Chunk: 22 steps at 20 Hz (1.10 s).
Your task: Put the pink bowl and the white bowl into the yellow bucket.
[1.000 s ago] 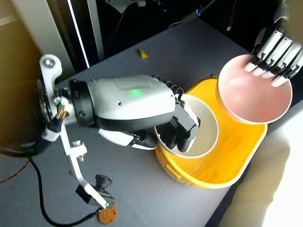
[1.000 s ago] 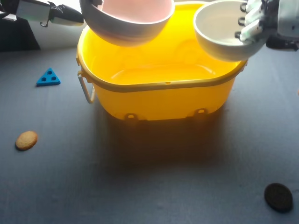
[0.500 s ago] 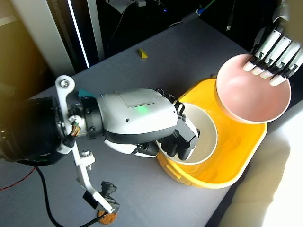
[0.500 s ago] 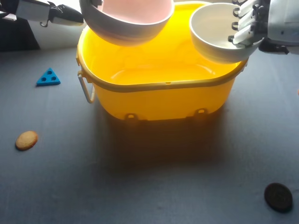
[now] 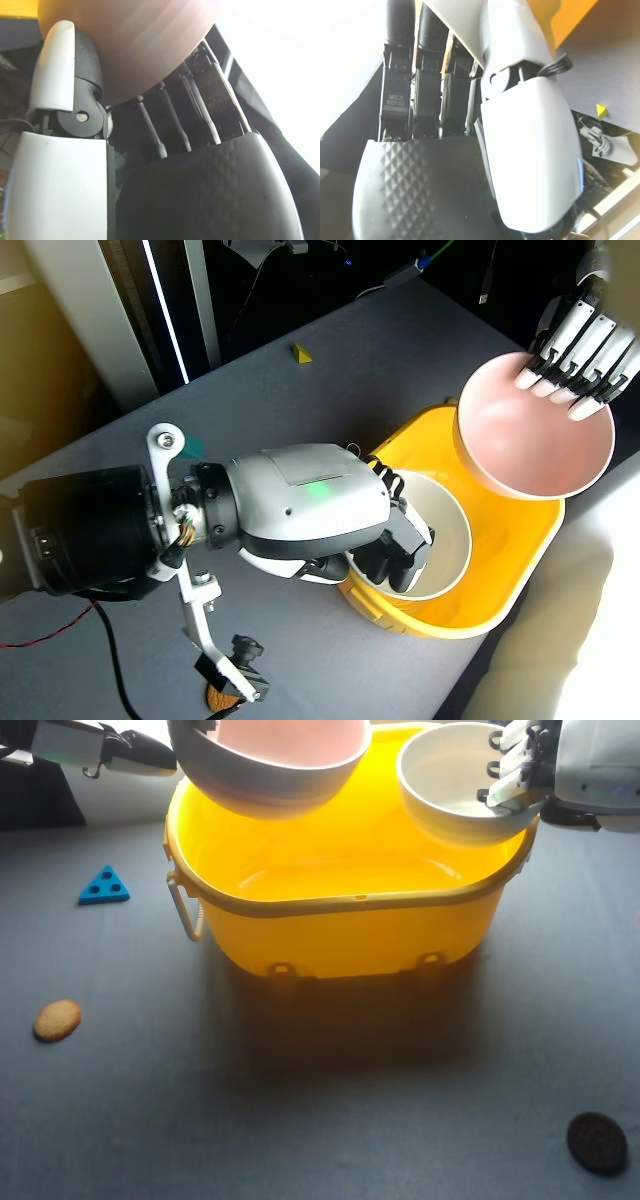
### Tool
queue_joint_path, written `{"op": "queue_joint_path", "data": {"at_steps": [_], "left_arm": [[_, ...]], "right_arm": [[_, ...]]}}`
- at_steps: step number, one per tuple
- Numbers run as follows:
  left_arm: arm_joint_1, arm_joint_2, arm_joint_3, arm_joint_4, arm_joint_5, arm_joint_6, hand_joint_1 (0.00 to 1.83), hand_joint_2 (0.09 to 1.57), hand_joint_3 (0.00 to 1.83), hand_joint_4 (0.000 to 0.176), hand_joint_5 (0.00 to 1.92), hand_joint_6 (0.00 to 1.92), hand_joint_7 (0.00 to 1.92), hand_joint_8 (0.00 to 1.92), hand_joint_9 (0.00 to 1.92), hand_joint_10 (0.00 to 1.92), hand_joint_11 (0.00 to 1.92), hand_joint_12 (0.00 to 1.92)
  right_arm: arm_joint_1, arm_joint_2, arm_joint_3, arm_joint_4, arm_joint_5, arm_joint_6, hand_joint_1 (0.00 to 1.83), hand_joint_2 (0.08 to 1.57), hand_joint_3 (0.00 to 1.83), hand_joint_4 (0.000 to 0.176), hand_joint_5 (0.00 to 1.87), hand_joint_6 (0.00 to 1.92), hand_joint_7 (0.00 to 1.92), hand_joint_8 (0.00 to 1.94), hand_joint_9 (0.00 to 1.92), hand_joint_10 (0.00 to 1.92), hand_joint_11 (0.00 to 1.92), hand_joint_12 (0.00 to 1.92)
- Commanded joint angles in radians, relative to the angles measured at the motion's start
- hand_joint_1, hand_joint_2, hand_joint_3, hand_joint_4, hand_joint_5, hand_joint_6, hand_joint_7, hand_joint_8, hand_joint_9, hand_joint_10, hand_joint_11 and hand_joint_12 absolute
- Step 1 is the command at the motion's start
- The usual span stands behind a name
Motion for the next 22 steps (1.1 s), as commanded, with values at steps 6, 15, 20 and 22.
{"op": "queue_joint_path", "data": {"at_steps": [6, 15, 20, 22], "left_arm": [[-0.015, 0.023, -0.002, -0.115, -0.044, 0.001, 1.37, 1.10, 0.00, 0.000, 0.98, 0.96, 1.01, 0.99, 0.89, 1.09, 0.72, 0.88], [-0.017, 0.029, -0.014, -0.111, -0.044, 0.000, 0.93, 1.22, 0.01, 0.000, 0.47, 0.02, 0.58, 0.01, 0.57, 0.02, 0.13, 1.07], [-0.017, 0.034, -0.024, -0.106, -0.044, 0.000, 0.49, 1.25, 0.00, 0.000, 0.23, 0.00, 0.31, 0.00, 0.30, 0.00, 0.00, 0.96], [-0.015, 0.044, -0.042, -0.100, -0.044, 0.002, 0.53, 1.21, 0.00, 0.000, 0.20, 0.01, 0.26, 0.00, 0.25, 0.00, 0.00, 0.92]], "right_arm": [[-0.007, 0.013, 0.010, 0.091, 0.049, -0.034, 1.38, 1.07, 0.00, 0.000, 0.99, 0.94, 1.10, 0.74, 1.00, 1.03, 0.80, 1.02], [-0.008, 0.012, 0.009, 0.102, 0.049, -0.045, 1.05, 1.00, 0.00, 0.000, 0.72, 0.00, 0.82, 0.00, 0.81, 0.03, 0.43, 1.01], [-0.008, 0.012, 0.009, 0.104, 0.049, -0.045, 0.82, 1.02, 0.00, 0.000, 0.50, 0.00, 0.58, 0.00, 0.56, 0.00, 0.05, 1.11], [-0.009, 0.013, 0.008, 0.104, 0.056, -0.026, 0.74, 1.00, 0.00, 0.000, 0.45, 0.00, 0.50, 0.00, 0.47, 0.00, 0.00, 1.01]]}}
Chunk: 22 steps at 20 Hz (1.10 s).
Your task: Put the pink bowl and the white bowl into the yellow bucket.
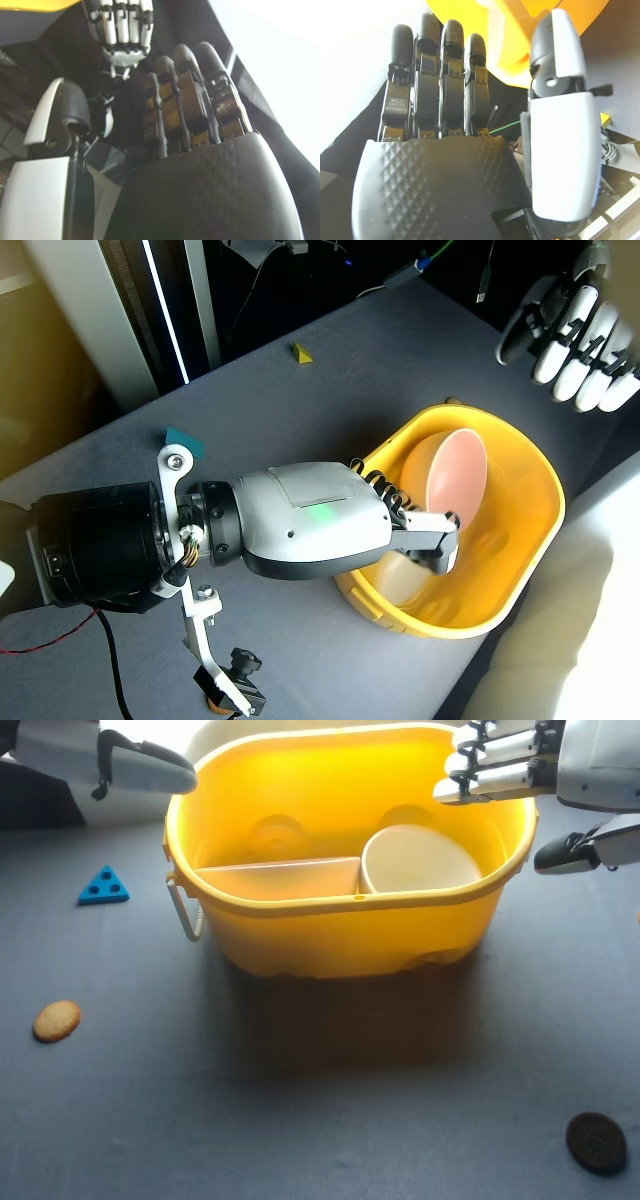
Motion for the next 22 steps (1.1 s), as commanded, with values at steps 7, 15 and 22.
{"op": "queue_joint_path", "data": {"at_steps": [7, 15, 22], "left_arm": [[0.116, 0.116, -0.179, -0.089, -0.031, 0.052, 0.36, 1.23, 0.01, 0.000, 0.01, 0.00, 0.04, 0.00, 0.04, 0.00, 0.00, 0.40], [0.380, 0.268, -0.522, -0.017, -0.041, 0.196, 0.30, 1.24, 0.01, 0.000, 0.01, 0.00, 0.06, 0.00, 0.06, 0.00, 0.00, 0.52], [0.386, 0.306, -0.727, 0.057, 0.029, 0.218, 0.37, 1.23, 0.00, 0.000, 0.04, 0.00, 0.11, 0.00, 0.12, 0.01, 0.00, 0.70]], "right_arm": [[0.021, 0.084, -0.125, -0.076, 0.147, 0.146, 0.73, 0.96, 0.00, 0.000, 0.29, 0.00, 0.34, 0.00, 0.32, 0.00, 0.00, 0.70], [0.038, 0.165, -0.272, -0.152, 0.146, 0.245, 0.73, 0.95, 0.00, 0.000, 0.29, 0.01, 0.33, 0.01, 0.31, 0.01, 0.00, 0.68], [-0.055, 0.249, -0.413, -0.190, 0.166, 0.288, 0.77, 0.96, 0.00, 0.000, 0.30, 0.01, 0.31, 0.01, 0.30, 0.01, 0.00, 0.74]]}}
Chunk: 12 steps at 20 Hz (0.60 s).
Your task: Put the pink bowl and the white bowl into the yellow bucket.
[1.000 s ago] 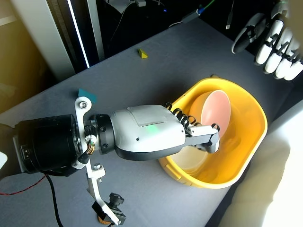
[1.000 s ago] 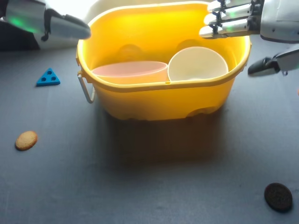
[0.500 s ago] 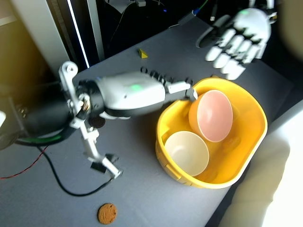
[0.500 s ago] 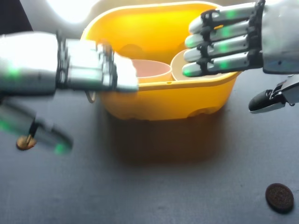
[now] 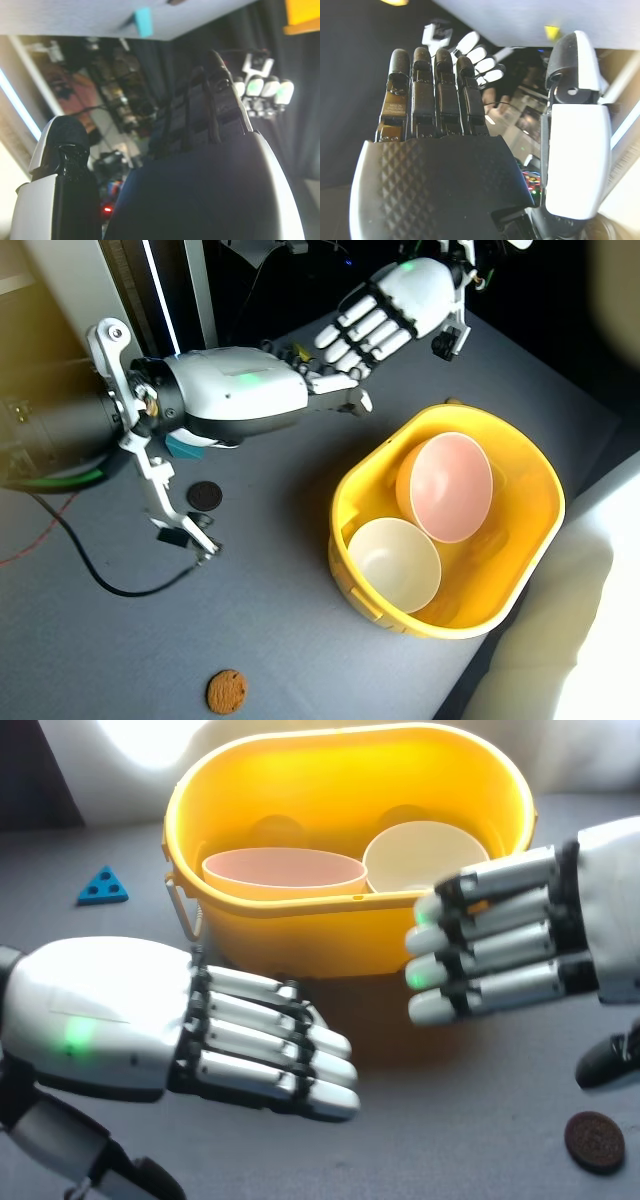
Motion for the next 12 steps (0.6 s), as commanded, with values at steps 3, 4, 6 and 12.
{"op": "queue_joint_path", "data": {"at_steps": [3, 4, 6, 12], "left_arm": [[0.018, 0.021, -0.053, -0.064, -0.032, 0.026, 0.31, 1.25, 0.00, 0.000, 0.04, 0.01, 0.11, 0.01, 0.13, 0.01, 0.00, 0.70], [0.017, 0.022, -0.065, -0.061, -0.021, 0.029, 0.31, 1.25, 0.00, 0.000, 0.04, 0.01, 0.11, 0.01, 0.13, 0.01, 0.00, 0.70], [0.015, 0.036, -0.103, -0.059, -0.019, 0.032, 0.27, 1.26, 0.00, 0.000, 0.06, 0.01, 0.14, 0.01, 0.15, 0.01, 0.00, 0.78], [0.014, 0.046, -0.144, 0.037, 0.025, -0.034, 0.28, 1.25, 0.00, 0.000, 0.05, 0.00, 0.12, 0.00, 0.14, 0.00, 0.00, 0.69]], "right_arm": [[-0.021, 0.040, -0.024, 0.079, 0.102, 0.019, 0.76, 0.98, 0.00, 0.000, 0.28, 0.00, 0.30, 0.00, 0.29, 0.01, 0.00, 0.69], [-0.027, 0.050, -0.031, 0.079, 0.117, 0.025, 0.76, 0.98, 0.00, 0.000, 0.28, 0.00, 0.30, 0.00, 0.29, 0.01, 0.00, 0.69], [-0.033, 0.075, -0.048, 0.079, 0.141, 0.033, 0.75, 0.98, 0.00, 0.000, 0.27, 0.00, 0.29, 0.00, 0.29, 0.00, 0.00, 0.73], [0.001, 0.101, -0.079, 0.079, 0.144, 0.081, 0.77, 0.97, 0.00, 0.000, 0.28, 0.00, 0.30, 0.00, 0.29, 0.00, 0.00, 0.75]]}}
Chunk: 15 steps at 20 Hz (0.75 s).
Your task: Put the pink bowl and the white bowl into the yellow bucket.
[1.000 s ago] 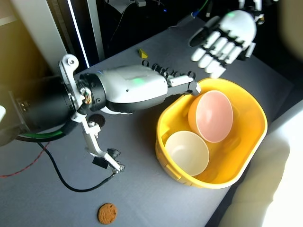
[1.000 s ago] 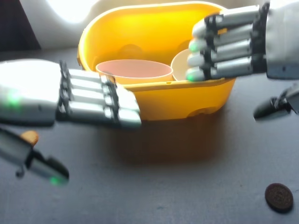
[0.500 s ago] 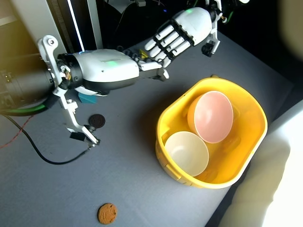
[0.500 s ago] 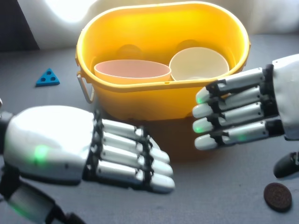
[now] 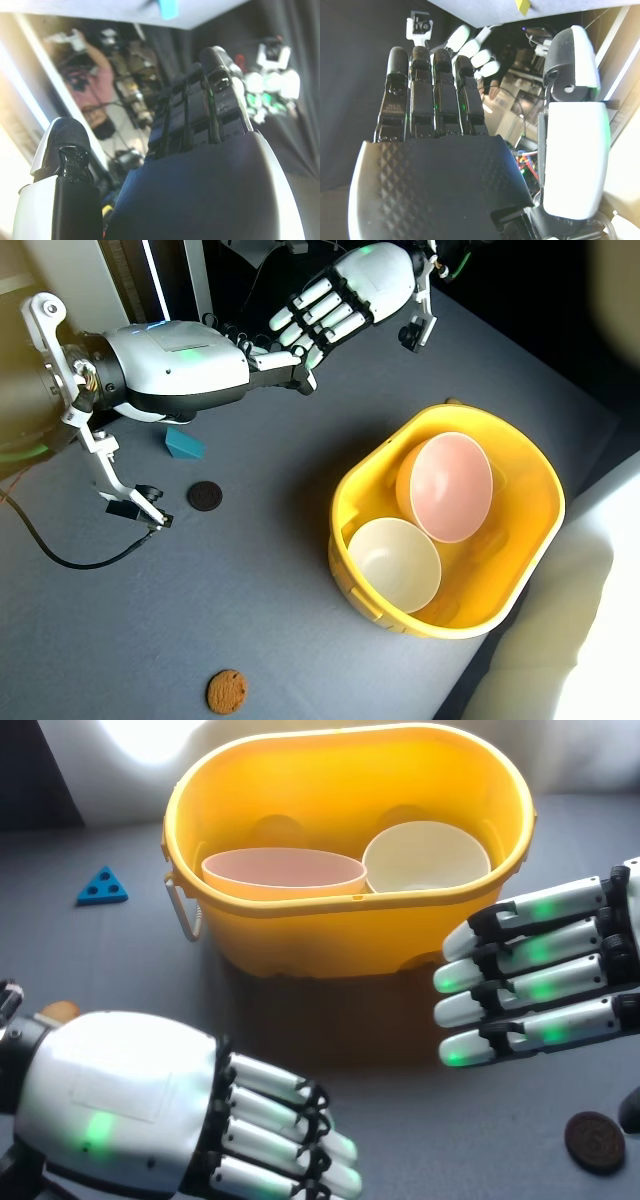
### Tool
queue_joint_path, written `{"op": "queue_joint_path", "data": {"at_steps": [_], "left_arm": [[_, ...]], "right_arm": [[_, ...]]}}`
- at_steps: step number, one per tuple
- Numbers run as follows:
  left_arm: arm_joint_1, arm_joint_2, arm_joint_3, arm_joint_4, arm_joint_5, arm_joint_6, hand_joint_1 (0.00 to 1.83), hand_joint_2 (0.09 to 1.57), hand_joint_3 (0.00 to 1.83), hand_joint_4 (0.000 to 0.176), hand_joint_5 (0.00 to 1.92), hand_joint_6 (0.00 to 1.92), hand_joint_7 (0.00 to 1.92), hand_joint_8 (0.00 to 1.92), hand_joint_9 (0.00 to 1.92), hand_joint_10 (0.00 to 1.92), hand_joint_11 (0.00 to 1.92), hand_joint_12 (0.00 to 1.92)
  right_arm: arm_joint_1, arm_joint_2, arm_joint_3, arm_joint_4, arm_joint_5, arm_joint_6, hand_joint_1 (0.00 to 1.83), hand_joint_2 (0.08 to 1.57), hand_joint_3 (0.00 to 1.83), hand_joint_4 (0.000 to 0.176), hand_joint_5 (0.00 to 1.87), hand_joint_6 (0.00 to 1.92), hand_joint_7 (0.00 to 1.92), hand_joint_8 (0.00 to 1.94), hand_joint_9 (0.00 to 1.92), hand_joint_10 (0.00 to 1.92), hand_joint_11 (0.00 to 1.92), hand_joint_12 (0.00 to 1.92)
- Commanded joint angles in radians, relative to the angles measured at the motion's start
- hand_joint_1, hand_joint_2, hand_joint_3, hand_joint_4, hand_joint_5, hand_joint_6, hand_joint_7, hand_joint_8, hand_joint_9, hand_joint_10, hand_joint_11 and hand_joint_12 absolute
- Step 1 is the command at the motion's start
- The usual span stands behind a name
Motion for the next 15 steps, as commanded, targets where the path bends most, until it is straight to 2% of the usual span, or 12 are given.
{"op": "queue_joint_path", "data": {"at_steps": [1, 4, 8, 10, 15], "left_arm": [[-0.003, 0.002, 0.000, -0.114, -0.082, 0.015, 0.28, 1.25, 0.00, 0.000, 0.05, 0.00, 0.12, 0.00, 0.14, 0.00, 0.00, 0.69], [-0.017, 0.008, -0.002, -0.121, -0.062, 0.032, 0.29, 1.26, 0.00, 0.000, 0.06, 0.01, 0.14, 0.01, 0.15, 0.01, 0.00, 0.74], [-0.010, 0.007, -0.002, -0.140, -0.052, 0.048, 0.26, 1.27, 0.00, 0.000, 0.04, 0.00, 0.13, 0.00, 0.14, 0.00, 0.00, 0.68], [-0.014, 0.007, -0.010, -0.140, -0.049, 0.053, 0.31, 1.26, 0.00, 0.000, 0.08, 0.01, 0.16, 0.01, 0.17, 0.01, 0.00, 0.73], [-0.019, 0.007, -0.012, -0.140, -0.048, 0.053, 0.28, 1.29, 0.00, 0.000, 0.09, 0.00, 0.17, 0.00, 0.17, 0.01, 0.00, 0.76]], "right_arm": [[0.034, 0.016, -0.018, 0.088, 0.046, 0.017, 0.77, 0.97, 0.00, 0.000, 0.28, 0.00, 0.30, 0.00, 0.29, 0.00, 0.00, 0.75], [0.064, 0.013, -0.032, 0.112, 0.031, 0.009, 0.76, 0.98, 0.00, 0.000, 0.28, 0.00, 0.29, 0.00, 0.28, 0.00, 0.00, 0.71], [0.060, 0.011, -0.036, 0.138, 0.034, -0.005, 0.76, 0.99, 0.00, 0.000, 0.28, 0.01, 0.28, 0.00, 0.27, 0.00, 0.00, 0.67], [0.053, 0.009, -0.039, 0.163, 0.043, -0.008, 0.76, 0.99, 0.00, 0.000, 0.27, 0.00, 0.28, 0.00, 0.27, 0.00, 0.00, 0.67], [0.026, -0.002, -0.047, 0.243, 0.074, -0.028, 0.80, 1.01, 0.00, 0.000, 0.27, 0.00, 0.30, 0.01, 0.29, 0.00, 0.00, 0.73]]}}
